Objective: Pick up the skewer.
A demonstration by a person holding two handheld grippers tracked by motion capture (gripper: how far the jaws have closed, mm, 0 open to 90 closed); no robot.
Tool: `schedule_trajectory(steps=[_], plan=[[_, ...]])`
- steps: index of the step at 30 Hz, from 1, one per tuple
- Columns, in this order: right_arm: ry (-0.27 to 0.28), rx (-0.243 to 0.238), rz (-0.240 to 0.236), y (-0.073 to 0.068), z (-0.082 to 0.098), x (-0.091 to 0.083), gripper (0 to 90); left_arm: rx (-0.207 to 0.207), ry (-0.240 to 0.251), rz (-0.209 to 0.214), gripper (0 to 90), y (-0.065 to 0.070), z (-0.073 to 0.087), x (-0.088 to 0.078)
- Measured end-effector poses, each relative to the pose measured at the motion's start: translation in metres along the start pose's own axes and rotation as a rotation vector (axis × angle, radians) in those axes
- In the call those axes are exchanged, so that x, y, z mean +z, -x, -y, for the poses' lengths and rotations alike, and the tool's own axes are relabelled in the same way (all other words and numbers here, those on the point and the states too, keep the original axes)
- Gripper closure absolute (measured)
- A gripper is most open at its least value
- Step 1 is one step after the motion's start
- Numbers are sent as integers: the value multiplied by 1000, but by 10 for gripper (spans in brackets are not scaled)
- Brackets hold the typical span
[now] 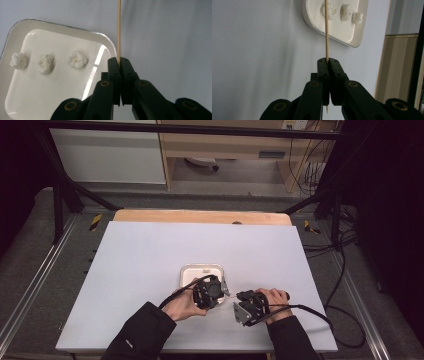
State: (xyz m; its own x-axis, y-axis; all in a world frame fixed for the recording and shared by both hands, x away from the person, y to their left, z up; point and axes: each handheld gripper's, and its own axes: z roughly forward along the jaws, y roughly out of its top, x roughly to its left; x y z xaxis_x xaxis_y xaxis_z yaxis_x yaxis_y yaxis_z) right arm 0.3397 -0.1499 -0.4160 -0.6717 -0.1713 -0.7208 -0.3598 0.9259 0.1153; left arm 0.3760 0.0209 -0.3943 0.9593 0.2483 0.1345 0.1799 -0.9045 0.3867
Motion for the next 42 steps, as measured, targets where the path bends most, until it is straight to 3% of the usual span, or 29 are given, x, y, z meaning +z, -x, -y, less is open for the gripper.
schedule_trajectory(steps=[4,9,10,11,15,19,20,21,26,29,37,42], plan=[[13,40,7,1,1,-2,865,4,15,-9,886,0,2,-2],[41,169,10,7,7,-7,654,-30,19,-36,886,-4,13,-5],[75,276,21,10,10,-10,566,-39,18,-42,886,-6,16,-7],[75,276,21,10,10,-10,566,-50,23,-45,886,-7,19,-8],[123,496,30,16,20,-14,413,-83,37,-67,886,-12,34,-18],[116,684,15,18,29,-14,276,-140,69,-96,886,-17,52,-29],[121,762,5,18,34,-12,219,-155,78,-101,886,-18,57,-31],[121,762,5,18,34,-12,219,-175,93,-110,886,-19,63,-33],[133,917,-38,12,45,-6,116,-250,154,-141,886,-18,92,-39],[135,982,-77,11,47,-2,64,-303,212,-155,885,-14,109,-41],[210,1142,-134,13,42,5,33,-426,326,-201,885,-6,148,-48],[218,1190,-141,19,37,8,16,-478,390,-224,885,-6,167,-51]])
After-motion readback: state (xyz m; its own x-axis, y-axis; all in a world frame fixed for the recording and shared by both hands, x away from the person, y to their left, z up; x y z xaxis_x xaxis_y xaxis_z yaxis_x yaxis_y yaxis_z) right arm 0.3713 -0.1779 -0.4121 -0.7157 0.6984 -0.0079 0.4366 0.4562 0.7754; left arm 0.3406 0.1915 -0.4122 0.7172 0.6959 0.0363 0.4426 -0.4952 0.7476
